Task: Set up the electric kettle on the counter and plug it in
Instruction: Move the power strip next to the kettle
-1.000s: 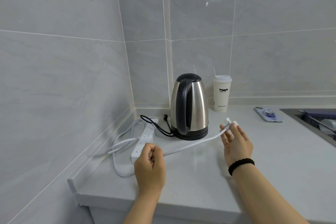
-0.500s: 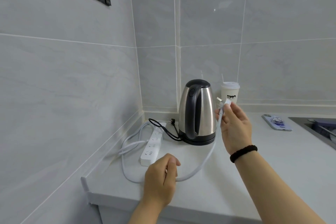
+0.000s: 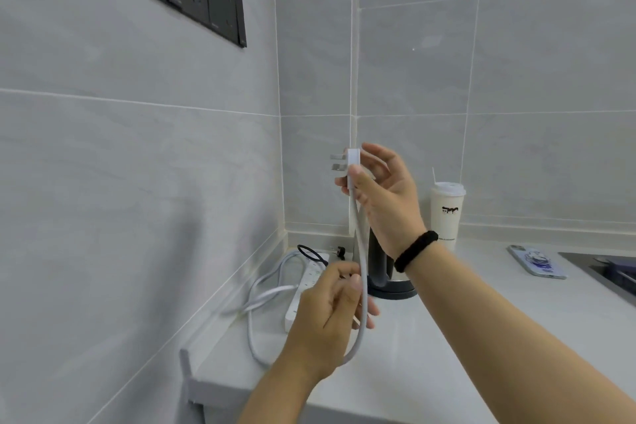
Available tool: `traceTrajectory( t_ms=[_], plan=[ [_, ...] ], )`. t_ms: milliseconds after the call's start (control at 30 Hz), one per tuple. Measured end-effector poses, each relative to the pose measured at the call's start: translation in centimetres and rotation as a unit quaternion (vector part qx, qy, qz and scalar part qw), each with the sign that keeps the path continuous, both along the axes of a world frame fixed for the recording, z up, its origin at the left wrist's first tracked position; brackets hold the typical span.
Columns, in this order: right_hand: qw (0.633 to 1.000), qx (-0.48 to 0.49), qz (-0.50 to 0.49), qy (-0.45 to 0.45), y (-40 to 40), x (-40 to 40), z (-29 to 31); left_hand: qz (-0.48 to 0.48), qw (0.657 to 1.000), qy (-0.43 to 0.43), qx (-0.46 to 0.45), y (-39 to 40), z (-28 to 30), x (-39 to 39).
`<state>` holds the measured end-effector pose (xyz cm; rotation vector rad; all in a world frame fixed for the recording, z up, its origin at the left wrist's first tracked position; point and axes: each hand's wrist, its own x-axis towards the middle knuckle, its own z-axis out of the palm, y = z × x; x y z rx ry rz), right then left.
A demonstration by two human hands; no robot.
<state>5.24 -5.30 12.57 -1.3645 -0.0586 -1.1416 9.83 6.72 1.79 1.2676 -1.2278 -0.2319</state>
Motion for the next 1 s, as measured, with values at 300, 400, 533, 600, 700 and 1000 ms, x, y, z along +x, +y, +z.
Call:
traceTrajectory(
  t_ms=[300,400,533,600,700,1000],
  plan=[
    [0.995,-0.096,-0.003,0.022,3.8,3.6,7.0,0.038,0.995,0.074,-0.063,2.7,3.9,2.4],
    [0.993,-0.114,0.01,0.034,4.7,4.7,9.5,0.069,0.993,0.06,-0.078,4.0,6.0,3.8],
    [0.992,-0.119,0.018,0.04,5.8,6.5,12.3,0.109,0.99,0.04,-0.083,5.2,8.6,5.6],
    [0.991,-0.124,0.023,0.04,6.5,7.2,13.7,0.132,0.987,0.028,-0.086,5.6,9.7,6.4],
    [0.99,-0.128,0.029,0.045,7.5,7.7,15.7,0.16,0.983,0.018,-0.086,6.1,11.3,7.2],
    [0.984,-0.163,-0.047,0.048,9.0,10.3,21.2,0.224,0.97,0.002,-0.098,7.0,15.9,9.2]
  ],
)
